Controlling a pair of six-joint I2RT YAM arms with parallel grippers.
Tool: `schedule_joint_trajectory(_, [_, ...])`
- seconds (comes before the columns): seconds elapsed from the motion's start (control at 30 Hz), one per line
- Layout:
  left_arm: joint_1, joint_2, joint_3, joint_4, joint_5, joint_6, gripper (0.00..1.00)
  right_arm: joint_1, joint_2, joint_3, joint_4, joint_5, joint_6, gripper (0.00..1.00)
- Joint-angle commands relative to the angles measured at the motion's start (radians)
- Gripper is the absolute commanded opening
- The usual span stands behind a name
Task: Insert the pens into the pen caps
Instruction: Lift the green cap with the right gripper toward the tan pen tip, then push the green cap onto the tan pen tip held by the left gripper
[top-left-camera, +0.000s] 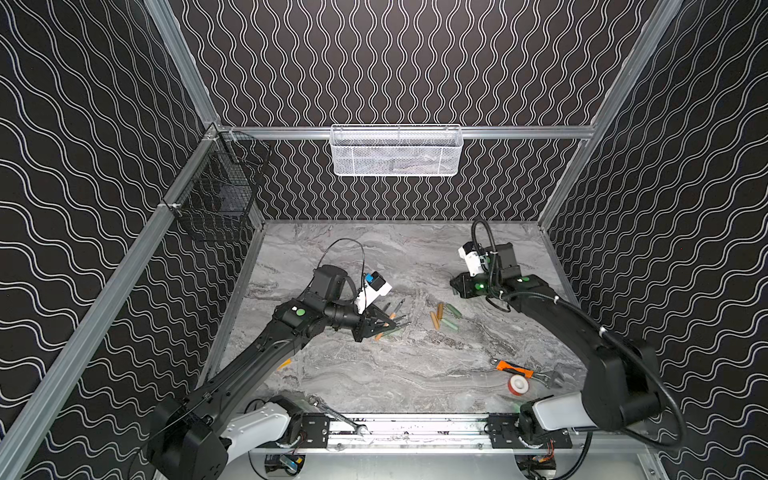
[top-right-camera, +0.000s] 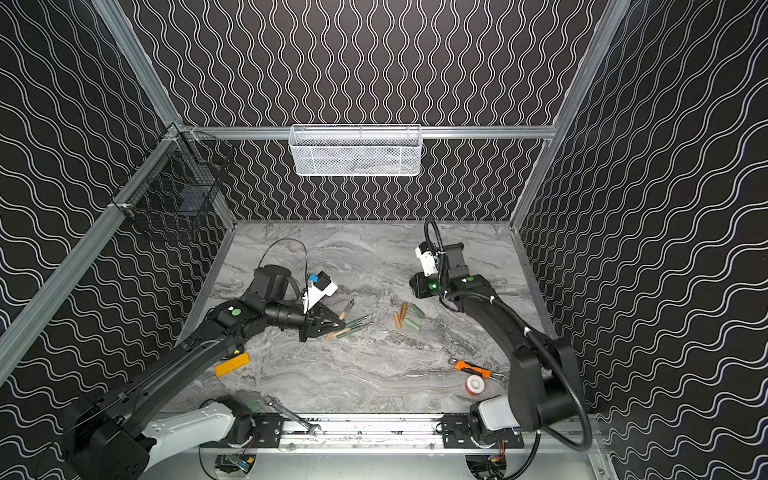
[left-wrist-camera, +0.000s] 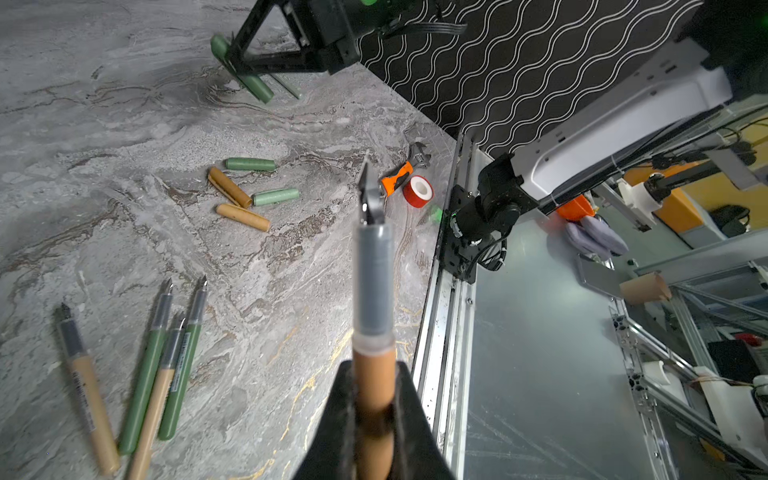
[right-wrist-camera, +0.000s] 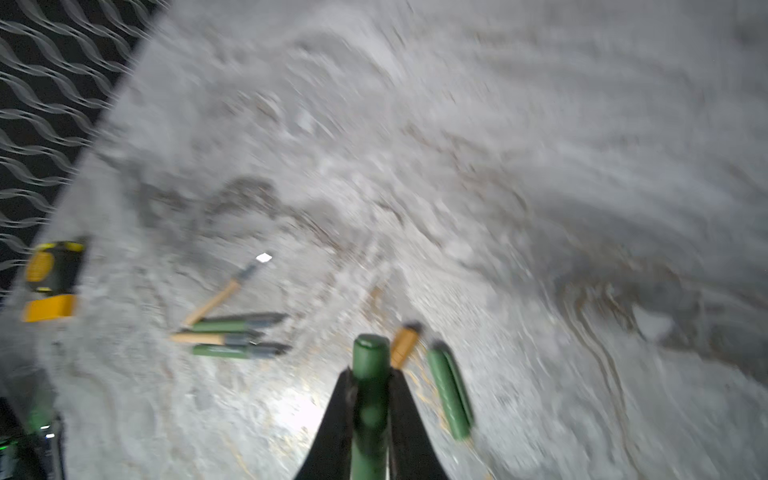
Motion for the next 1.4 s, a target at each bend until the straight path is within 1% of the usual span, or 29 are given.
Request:
schedule_joint_trajectory(0.0, [-0.025, -0.016, -0.042, 0.183, 0.001, -0.159, 0.00, 0.002, -0.071, -0.036, 0.139, -0.144, 0.030, 0.15])
schedule_joint_trajectory(0.13, [-0.128, -0.034, -0.075, 0.245, -0.120, -0.196, 0.00, 0.003, -0.201, -0.129, 0.314, -0.270, 0.104, 0.16])
schedule_joint_trajectory(0.17, [-0.148, -0.031, -0.085, 0.272, -0.133, -0.210, 0.00, 0.003, -0.228, -0.153, 0.367, -0.298, 0.129, 0.16])
schedule_joint_trajectory(0.23, [-0.175, -0.028, -0.135, 0.378, -0.149, -0.269, 0.00, 0.004, -0.279, -0.196, 0.461, -0.346, 0.180, 0.16])
schedule_joint_trajectory(0.4, [-0.204, -0.022, -0.270, 0.660, -0.197, -0.381, 0.00, 0.016, -0.343, -0.264, 0.646, -0.450, 0.299, 0.16])
schedule_joint_trajectory(0.47, [-0.207, -0.015, -0.299, 0.724, -0.211, -0.382, 0.00, 0.040, -0.353, -0.294, 0.737, -0.480, 0.351, 0.16])
schedule_joint_trajectory(0.53, [-0.207, -0.012, -0.318, 0.759, -0.223, -0.370, 0.00, 0.080, -0.355, -0.312, 0.794, -0.481, 0.381, 0.16])
schedule_joint_trajectory(0.6, [-0.208, -0.009, -0.329, 0.776, -0.228, -0.345, 0.00, 0.131, -0.353, -0.316, 0.807, -0.451, 0.376, 0.16])
schedule_joint_trajectory(0.67, [-0.208, -0.008, -0.326, 0.765, -0.224, -0.322, 0.00, 0.209, -0.346, -0.321, 0.826, -0.415, 0.367, 0.16])
schedule_joint_trajectory(0.77, [-0.209, -0.008, -0.325, 0.768, -0.200, -0.310, 0.00, 0.259, -0.329, -0.349, 0.933, -0.387, 0.409, 0.16])
schedule_joint_trajectory(0.9, [-0.207, -0.020, -0.342, 0.812, -0.172, -0.315, 0.00, 0.274, -0.290, -0.401, 1.149, -0.388, 0.506, 0.16])
schedule_joint_trajectory(1.0, [-0.208, -0.045, -0.361, 0.843, -0.162, -0.313, 0.00, 0.277, -0.262, -0.423, 1.255, -0.382, 0.558, 0.16])
schedule_joint_trajectory(1.1, [-0.210, -0.063, -0.370, 0.847, -0.164, -0.308, 0.00, 0.280, -0.243, -0.417, 1.293, -0.386, 0.580, 0.16])
schedule_joint_trajectory(1.37, [-0.209, -0.059, -0.367, 0.857, -0.136, -0.308, 0.00, 0.290, -0.234, -0.402, 1.293, -0.377, 0.573, 0.16])
